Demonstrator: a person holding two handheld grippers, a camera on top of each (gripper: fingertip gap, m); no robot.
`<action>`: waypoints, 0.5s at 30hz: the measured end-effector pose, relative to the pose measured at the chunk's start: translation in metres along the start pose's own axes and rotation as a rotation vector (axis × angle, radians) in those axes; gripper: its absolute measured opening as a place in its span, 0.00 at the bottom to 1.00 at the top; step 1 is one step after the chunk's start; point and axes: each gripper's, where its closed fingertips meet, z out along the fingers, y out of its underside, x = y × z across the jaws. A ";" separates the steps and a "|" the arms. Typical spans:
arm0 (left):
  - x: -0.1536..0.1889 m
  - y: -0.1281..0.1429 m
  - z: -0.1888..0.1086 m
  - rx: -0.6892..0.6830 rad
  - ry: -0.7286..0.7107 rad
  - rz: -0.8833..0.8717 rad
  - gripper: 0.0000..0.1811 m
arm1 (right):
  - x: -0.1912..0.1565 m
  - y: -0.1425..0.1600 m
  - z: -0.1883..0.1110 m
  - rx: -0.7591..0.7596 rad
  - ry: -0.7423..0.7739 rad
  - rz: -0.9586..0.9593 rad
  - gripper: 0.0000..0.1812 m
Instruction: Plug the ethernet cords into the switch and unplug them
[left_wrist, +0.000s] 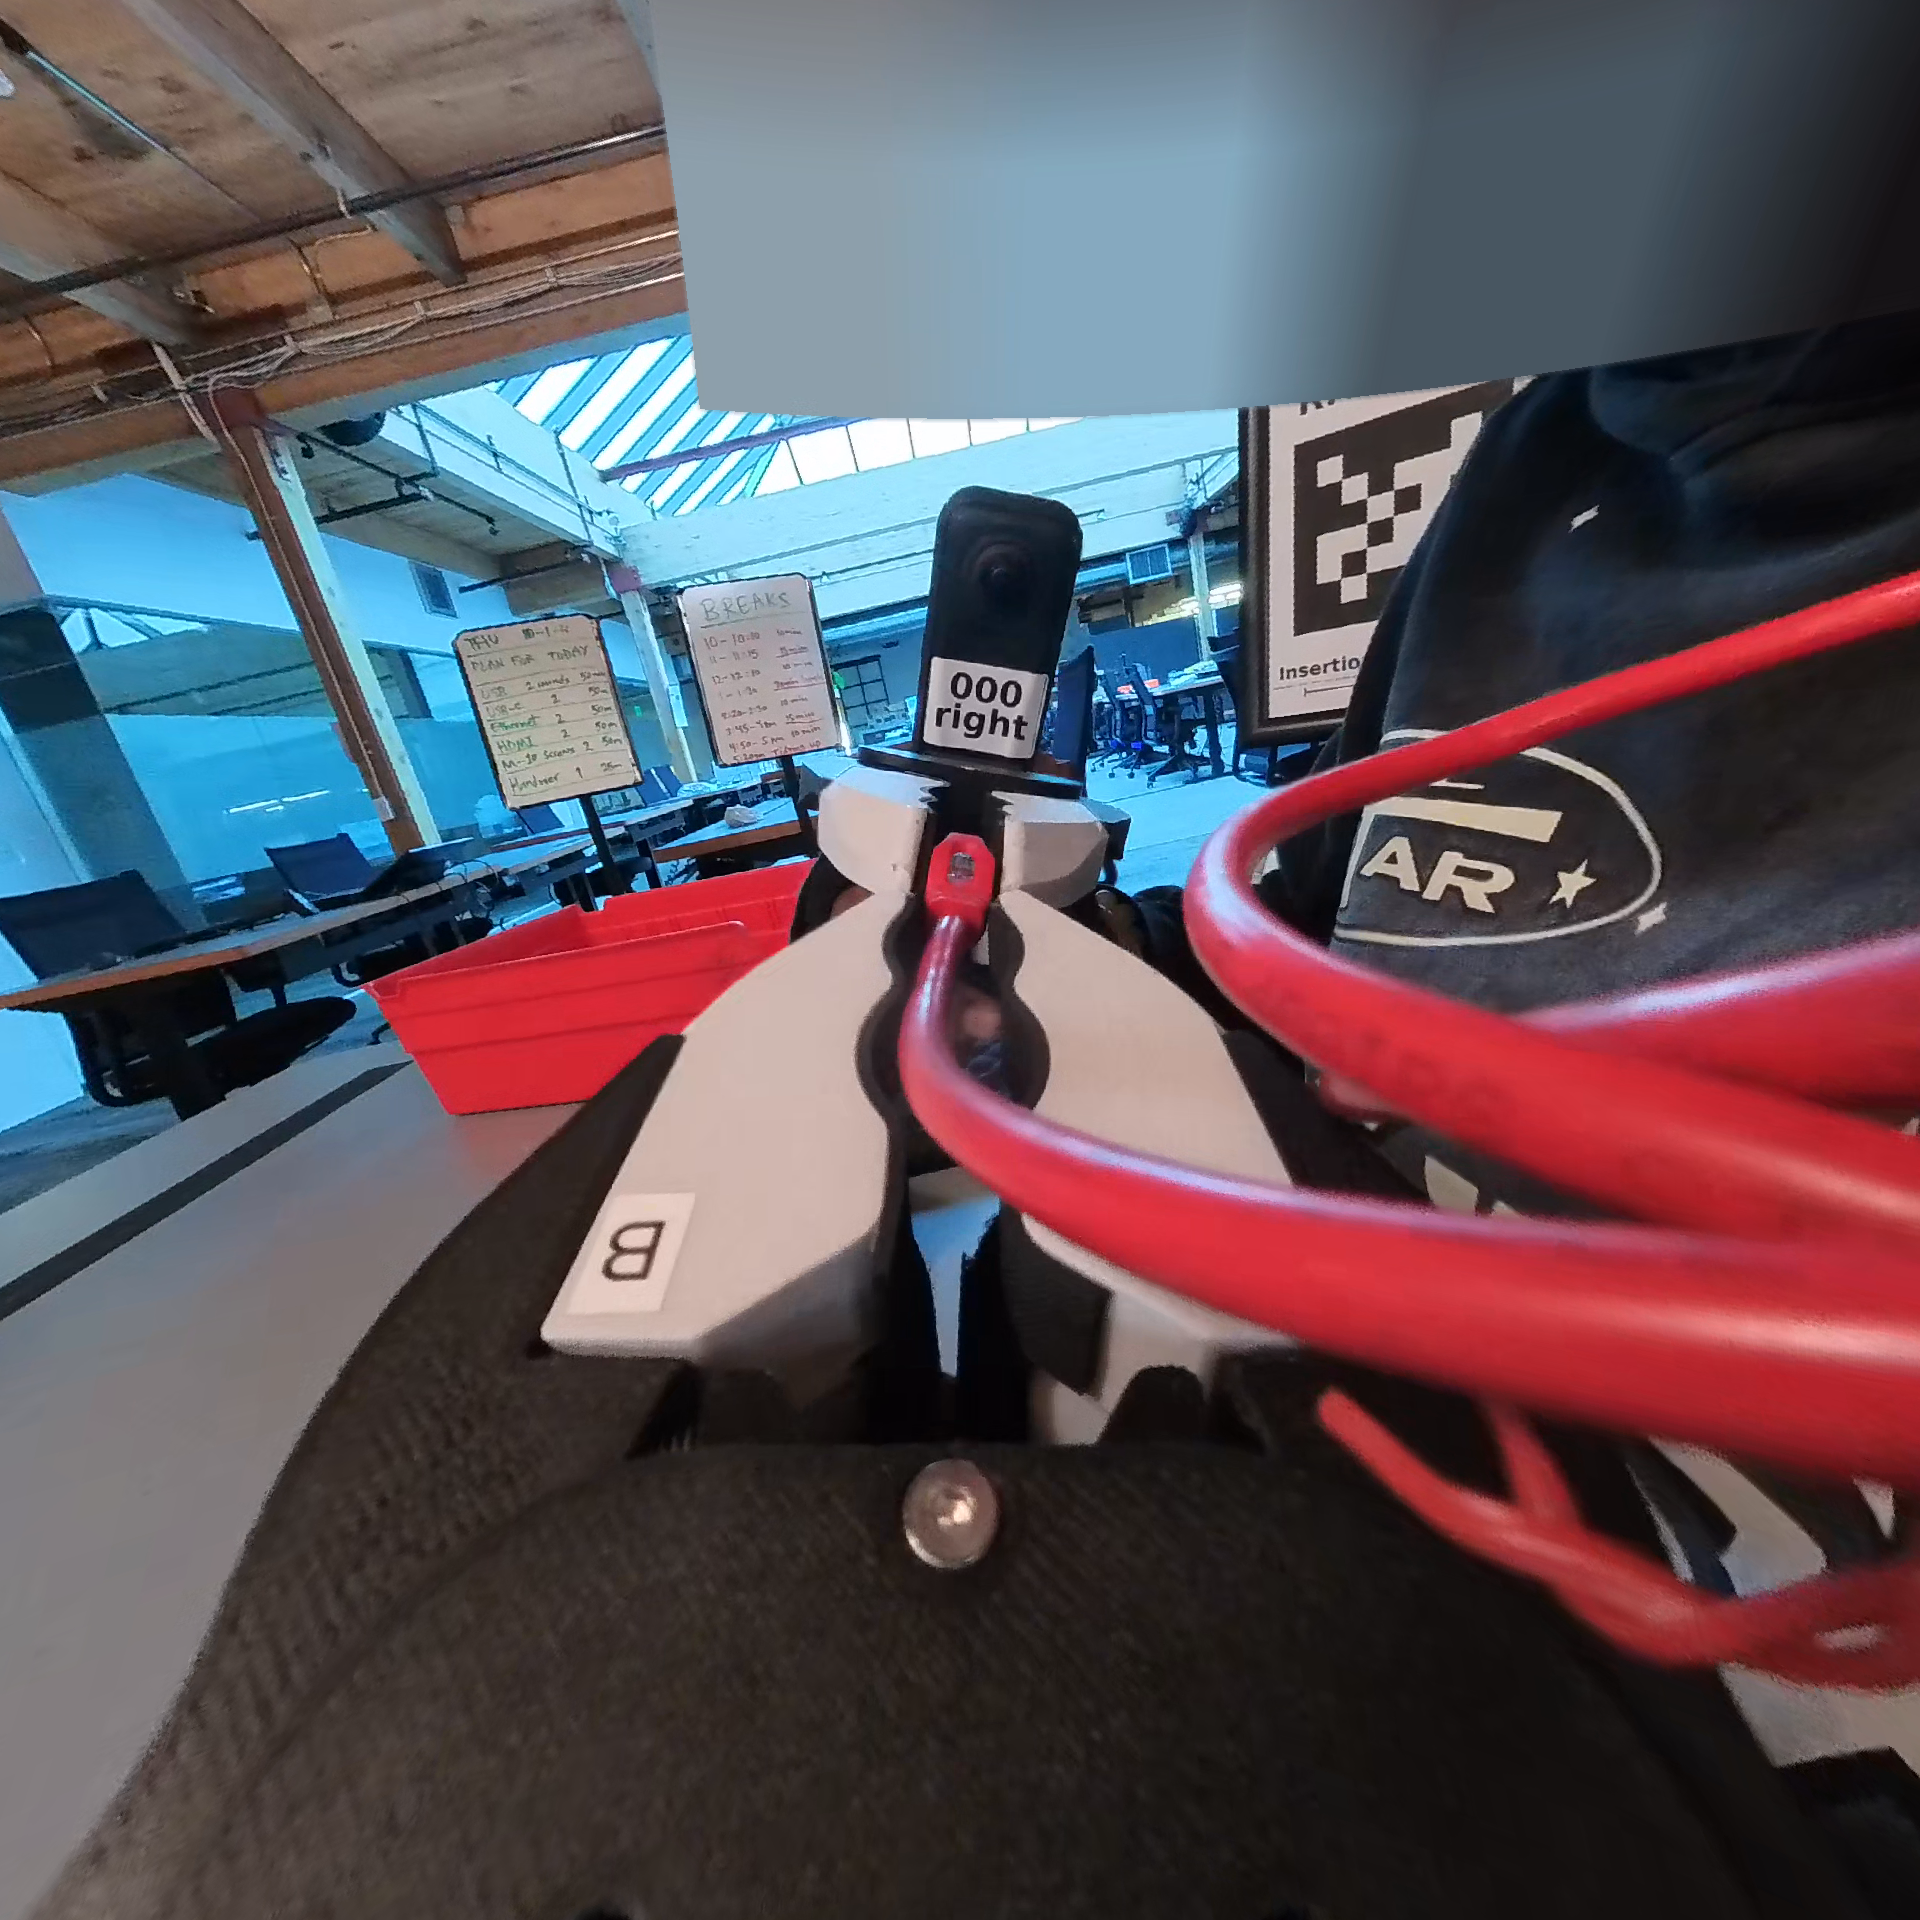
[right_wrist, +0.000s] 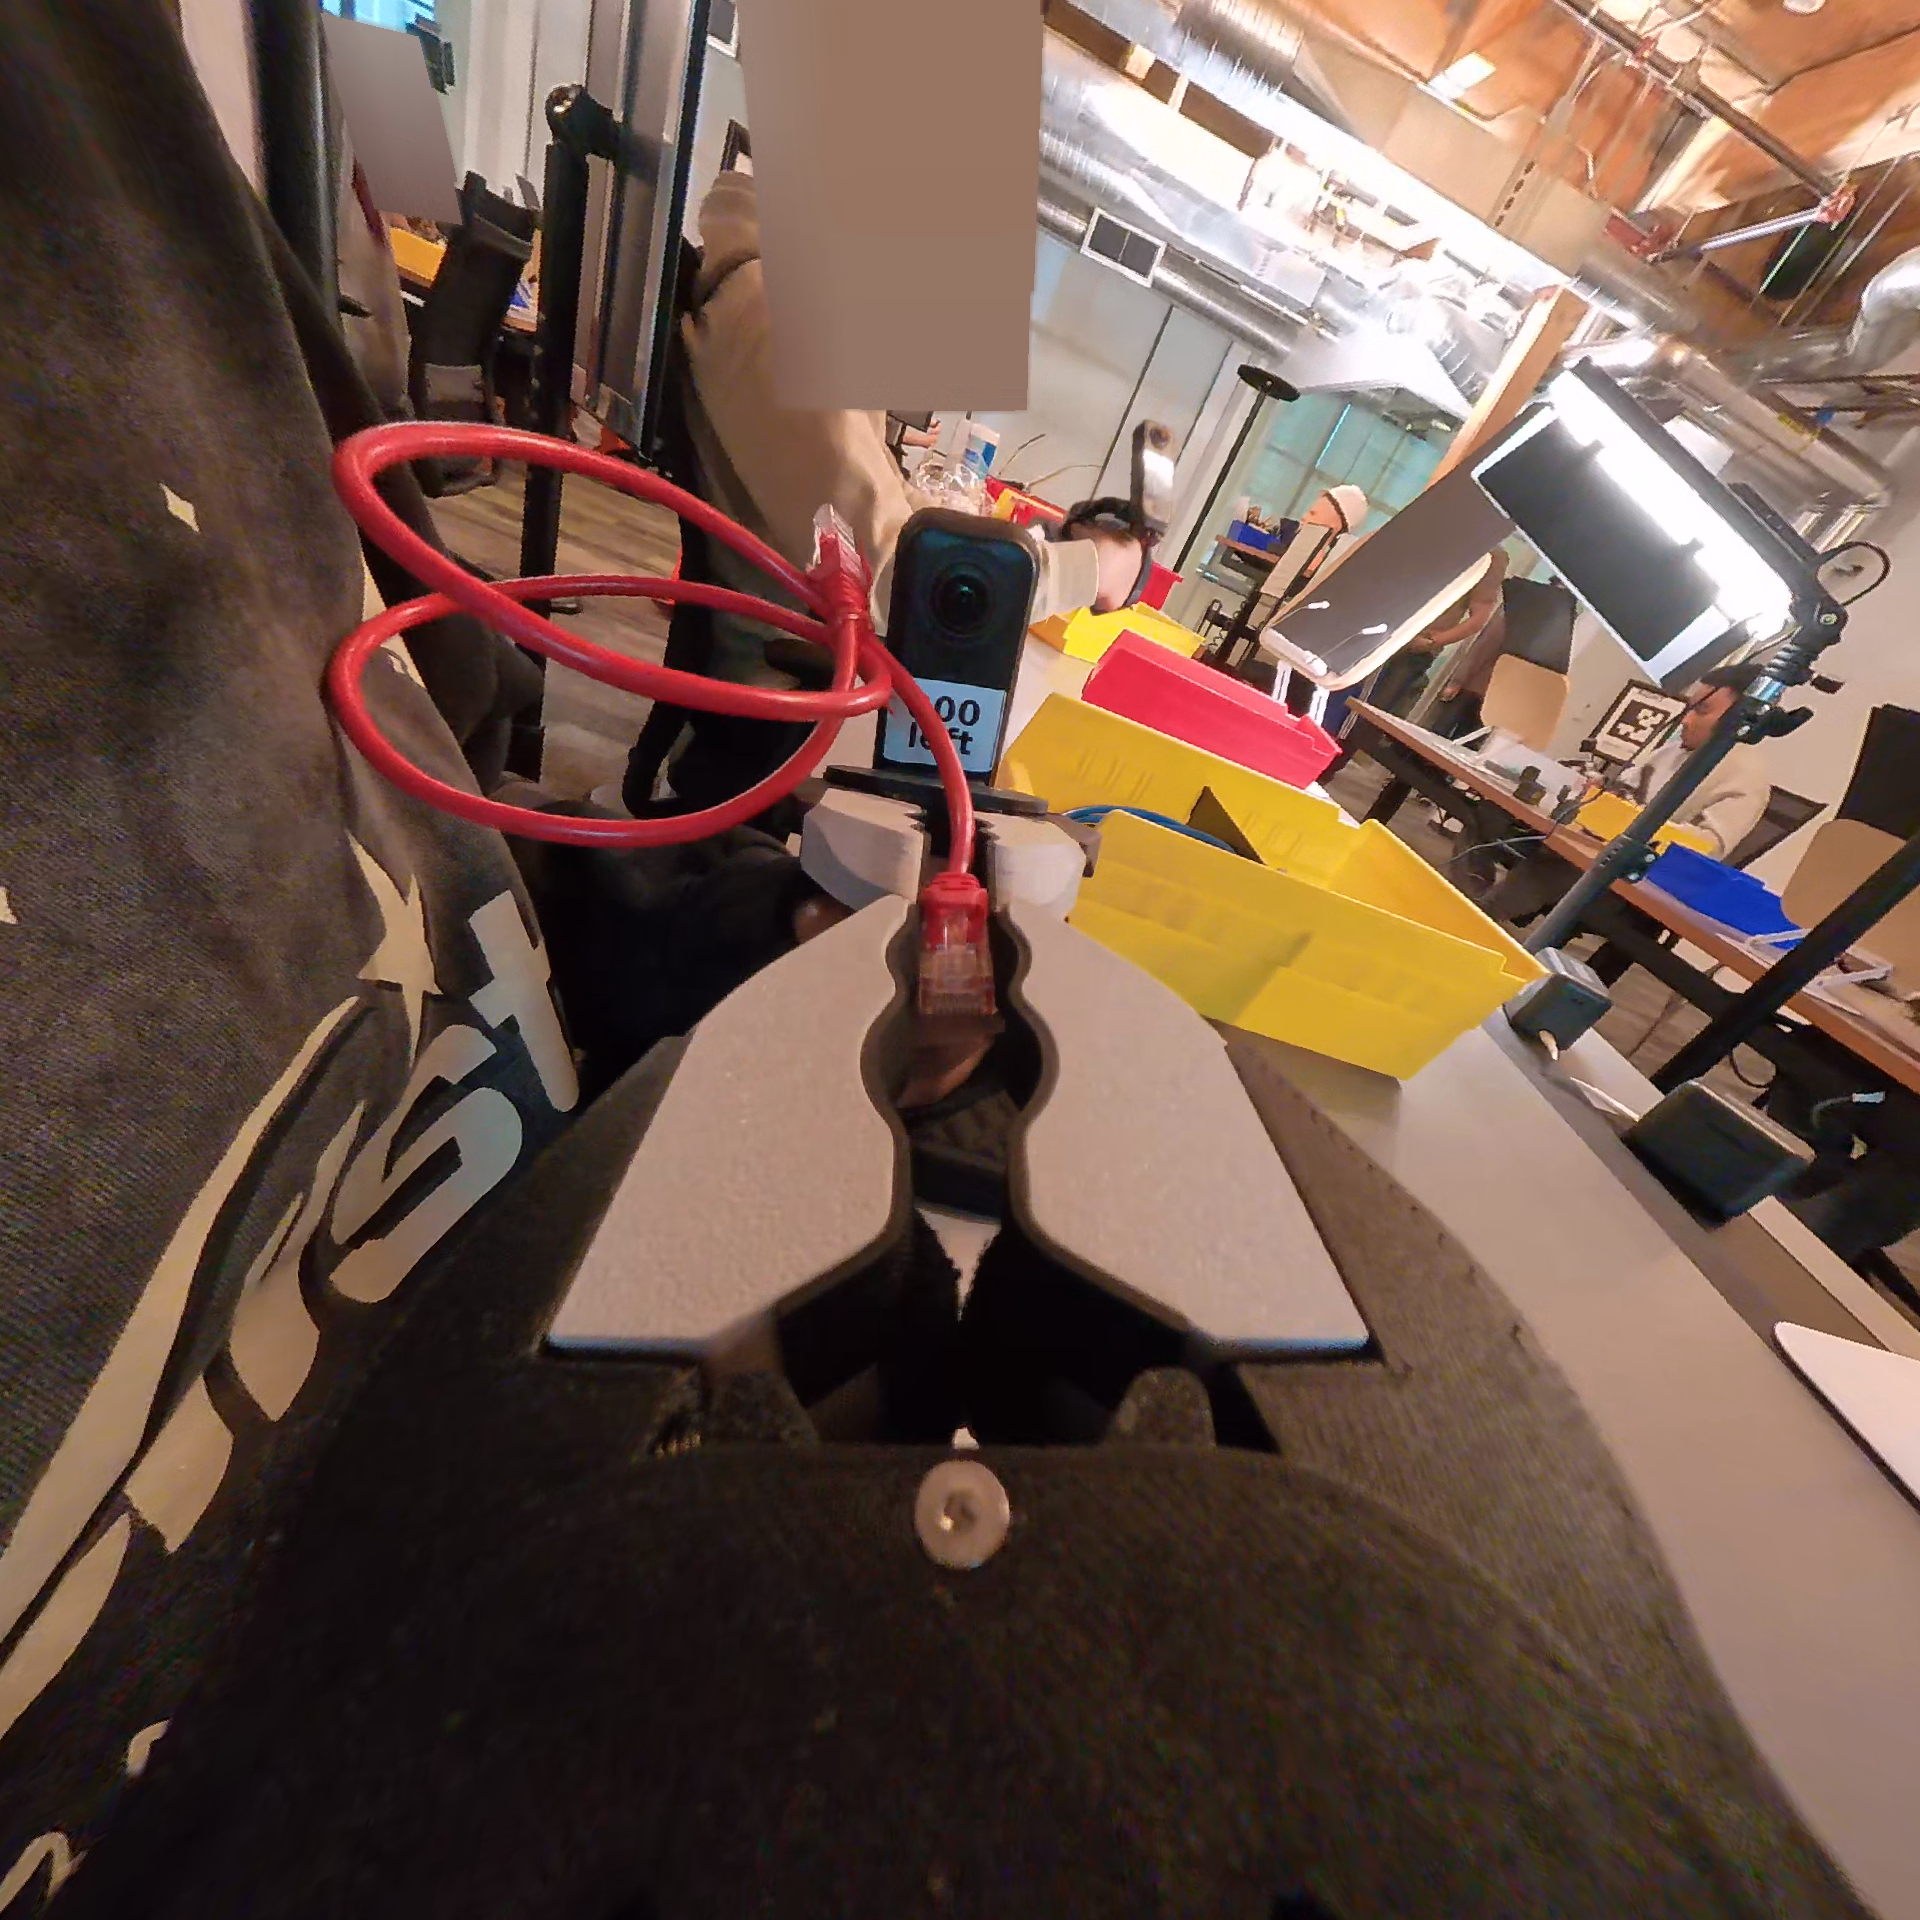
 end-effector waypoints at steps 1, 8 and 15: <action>0.000 0.000 0.000 -0.003 0.003 -0.005 0.06 | 0.000 0.000 0.000 -0.002 -0.002 0.002 0.06; -0.004 0.008 0.002 -0.039 -0.016 -0.013 0.06 | 0.004 0.004 -0.007 -0.047 -0.017 0.039 0.09; -0.014 0.014 0.000 -0.073 -0.070 -0.044 0.03 | 0.053 0.011 -0.055 -0.245 0.122 0.181 0.34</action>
